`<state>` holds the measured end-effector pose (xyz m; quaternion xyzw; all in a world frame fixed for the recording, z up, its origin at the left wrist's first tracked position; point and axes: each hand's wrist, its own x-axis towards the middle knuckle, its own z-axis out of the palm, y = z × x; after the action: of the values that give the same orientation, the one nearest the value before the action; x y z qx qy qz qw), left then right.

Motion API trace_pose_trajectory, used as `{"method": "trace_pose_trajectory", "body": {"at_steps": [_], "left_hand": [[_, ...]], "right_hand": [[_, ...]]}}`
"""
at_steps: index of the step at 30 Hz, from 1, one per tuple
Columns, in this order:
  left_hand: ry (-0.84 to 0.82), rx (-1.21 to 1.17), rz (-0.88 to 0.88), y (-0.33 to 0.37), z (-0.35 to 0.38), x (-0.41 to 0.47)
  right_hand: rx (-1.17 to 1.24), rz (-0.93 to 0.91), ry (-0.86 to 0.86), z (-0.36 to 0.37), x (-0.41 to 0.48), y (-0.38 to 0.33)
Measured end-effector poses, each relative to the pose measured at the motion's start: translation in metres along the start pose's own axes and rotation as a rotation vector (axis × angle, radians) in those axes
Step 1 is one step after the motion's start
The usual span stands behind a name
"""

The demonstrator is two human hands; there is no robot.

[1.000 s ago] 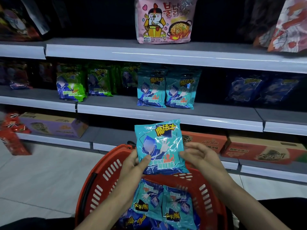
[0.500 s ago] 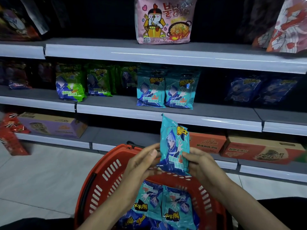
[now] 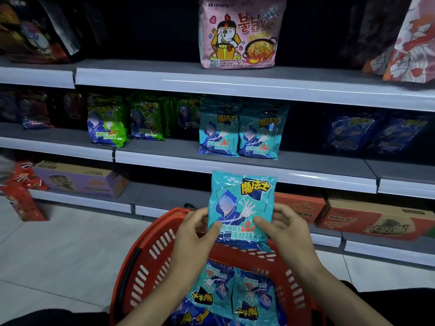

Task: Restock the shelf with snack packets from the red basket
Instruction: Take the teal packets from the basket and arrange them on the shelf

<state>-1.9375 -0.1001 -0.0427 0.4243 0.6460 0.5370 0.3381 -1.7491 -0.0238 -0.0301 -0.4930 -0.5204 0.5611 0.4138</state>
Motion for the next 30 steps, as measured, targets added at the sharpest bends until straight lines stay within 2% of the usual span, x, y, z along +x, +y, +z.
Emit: {"method": "trace_pose_trajectory", "body": {"at_steps": [6, 11, 17, 23, 30], "left_hand": [[0.116, 0.161, 0.035, -0.002, -0.004, 0.02], [0.07, 0.333, 0.058, 0.003, -0.012, 0.048], [-0.052, 0.445, 0.094, 0.007, -0.011, 0.099], [-0.004, 0.473, 0.112, 0.009, -0.01, 0.144], [0.062, 0.494, 0.326, 0.012, -0.024, 0.173]], "right_hand": [[-0.259, -0.113, 0.084, 0.011, 0.025, 0.004], [-0.469, -0.233, 0.173, 0.028, 0.054, 0.007], [-0.55, -0.338, 0.233, 0.054, 0.091, 0.001], [-0.674, -0.491, 0.211, 0.065, 0.128, -0.006], [-0.636, -0.656, 0.257, 0.073, 0.159, -0.02]]}}
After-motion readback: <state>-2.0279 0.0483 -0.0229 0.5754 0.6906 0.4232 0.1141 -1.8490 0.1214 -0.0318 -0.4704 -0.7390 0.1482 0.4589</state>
